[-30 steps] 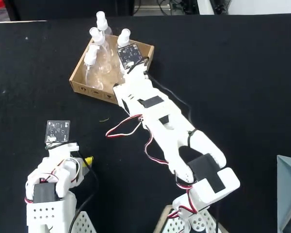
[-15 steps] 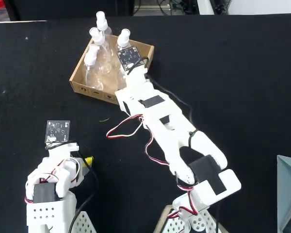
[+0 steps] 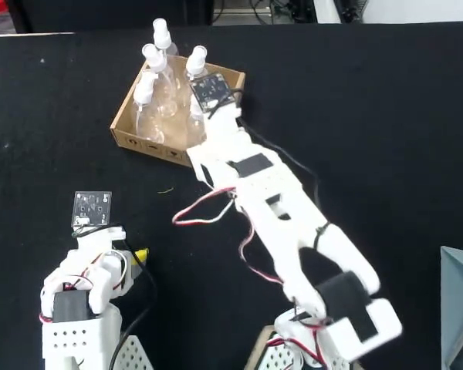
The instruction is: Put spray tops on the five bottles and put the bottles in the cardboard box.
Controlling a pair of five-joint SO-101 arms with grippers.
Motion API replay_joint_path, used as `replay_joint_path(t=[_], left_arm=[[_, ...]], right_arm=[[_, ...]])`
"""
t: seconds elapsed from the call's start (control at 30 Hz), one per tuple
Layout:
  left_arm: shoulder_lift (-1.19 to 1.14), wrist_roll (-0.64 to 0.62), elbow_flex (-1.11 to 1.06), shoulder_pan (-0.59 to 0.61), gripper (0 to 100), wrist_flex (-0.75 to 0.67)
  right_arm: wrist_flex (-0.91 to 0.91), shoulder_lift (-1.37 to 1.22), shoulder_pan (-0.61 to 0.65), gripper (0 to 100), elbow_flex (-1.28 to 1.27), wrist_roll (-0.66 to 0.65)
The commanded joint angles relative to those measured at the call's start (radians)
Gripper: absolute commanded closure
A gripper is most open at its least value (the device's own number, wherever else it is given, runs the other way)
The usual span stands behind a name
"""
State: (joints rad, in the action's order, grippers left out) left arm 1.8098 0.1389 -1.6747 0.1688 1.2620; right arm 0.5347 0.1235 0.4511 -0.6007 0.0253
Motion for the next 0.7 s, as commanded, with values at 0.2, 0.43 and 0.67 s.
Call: replay_joint_path(t=[0.2,0.43,0.67], left_arm=[[0.009,0.009,-0.025,-0.004,72,0.008],[0.009,0.009,-0.025,-0.004,72,0.008],[0.009,0.009,-0.025,-0.004,72,0.008]], right_arm=[[-0.009,0.234,-0.005,72.2,-0.079,-0.002],[-0.014,0.346,-0.068,84.2,-0.133,-0.005],[-0.009,0.559,-0.074,86.6,-0.355,-0.005]])
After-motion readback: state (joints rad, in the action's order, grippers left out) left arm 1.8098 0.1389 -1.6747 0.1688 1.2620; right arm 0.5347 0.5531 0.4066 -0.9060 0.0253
